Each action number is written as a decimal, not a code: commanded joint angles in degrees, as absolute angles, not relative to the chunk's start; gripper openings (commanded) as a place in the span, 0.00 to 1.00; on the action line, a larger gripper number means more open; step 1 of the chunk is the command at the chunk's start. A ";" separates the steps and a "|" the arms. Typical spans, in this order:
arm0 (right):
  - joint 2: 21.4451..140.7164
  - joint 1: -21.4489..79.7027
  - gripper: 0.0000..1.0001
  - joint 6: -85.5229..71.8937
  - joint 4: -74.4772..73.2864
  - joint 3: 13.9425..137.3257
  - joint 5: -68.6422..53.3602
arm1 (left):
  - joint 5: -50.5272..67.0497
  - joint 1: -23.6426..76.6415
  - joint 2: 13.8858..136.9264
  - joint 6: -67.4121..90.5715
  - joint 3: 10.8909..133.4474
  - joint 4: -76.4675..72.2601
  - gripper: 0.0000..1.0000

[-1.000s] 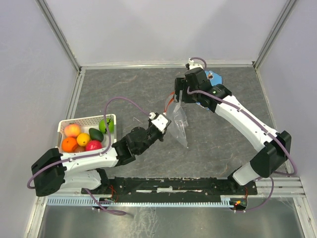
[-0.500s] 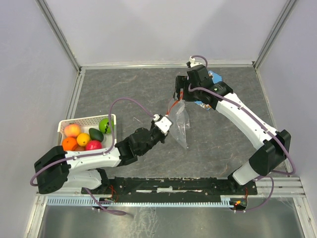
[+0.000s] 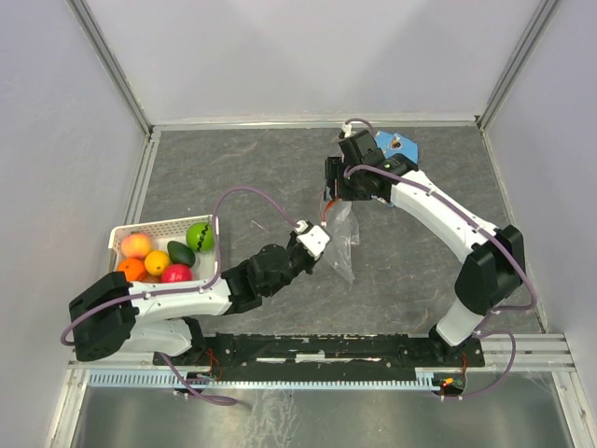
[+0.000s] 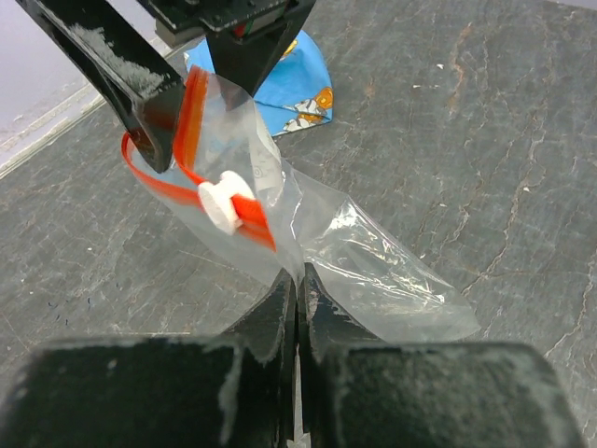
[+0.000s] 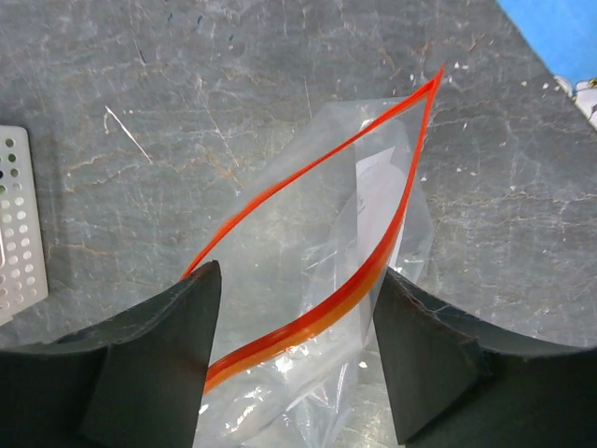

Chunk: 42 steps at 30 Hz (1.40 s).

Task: Place the food in the zip-top bag and seal the zipper
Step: Open the zipper of the food storage bag.

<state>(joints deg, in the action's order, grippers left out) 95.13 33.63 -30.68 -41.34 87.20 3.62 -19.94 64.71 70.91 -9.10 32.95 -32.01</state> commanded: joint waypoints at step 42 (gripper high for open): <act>68.95 42.80 0.10 -8.89 -12.76 57.96 7.06 | -11.21 52.40 59.25 35.54 41.71 -9.67 0.90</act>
<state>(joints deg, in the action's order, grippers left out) 71.75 40.84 -11.55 -20.82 60.64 5.41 -18.44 56.84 58.65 27.70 41.82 -2.28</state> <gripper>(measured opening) 0.100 0.902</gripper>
